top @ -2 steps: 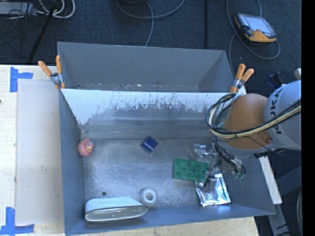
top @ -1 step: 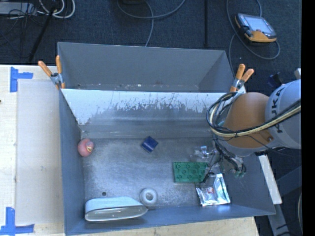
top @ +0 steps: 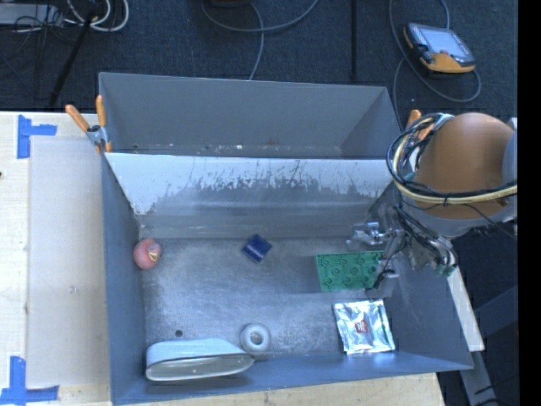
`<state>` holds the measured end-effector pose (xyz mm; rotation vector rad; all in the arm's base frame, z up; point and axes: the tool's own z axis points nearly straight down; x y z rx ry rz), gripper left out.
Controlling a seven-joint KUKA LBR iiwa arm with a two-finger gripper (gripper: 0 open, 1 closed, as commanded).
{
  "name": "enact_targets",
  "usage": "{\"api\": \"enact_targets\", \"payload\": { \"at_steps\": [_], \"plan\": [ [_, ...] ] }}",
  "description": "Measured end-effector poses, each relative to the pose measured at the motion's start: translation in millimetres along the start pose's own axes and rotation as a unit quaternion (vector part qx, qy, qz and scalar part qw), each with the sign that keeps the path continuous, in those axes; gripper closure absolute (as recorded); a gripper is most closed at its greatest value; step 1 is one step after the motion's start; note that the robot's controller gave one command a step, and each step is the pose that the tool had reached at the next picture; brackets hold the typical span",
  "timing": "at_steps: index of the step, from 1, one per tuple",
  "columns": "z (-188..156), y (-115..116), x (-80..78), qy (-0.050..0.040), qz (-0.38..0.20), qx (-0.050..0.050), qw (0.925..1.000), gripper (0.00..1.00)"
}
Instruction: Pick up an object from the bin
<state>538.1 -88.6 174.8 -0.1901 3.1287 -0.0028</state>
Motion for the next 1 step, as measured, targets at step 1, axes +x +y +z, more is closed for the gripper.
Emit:
{"api": "enact_targets", "payload": {
  "at_steps": [1],
  "plan": [
    [-85.6,-4.7,-0.9,-0.0011,0.008,0.000,1.0000,1.00]
  ]
}}
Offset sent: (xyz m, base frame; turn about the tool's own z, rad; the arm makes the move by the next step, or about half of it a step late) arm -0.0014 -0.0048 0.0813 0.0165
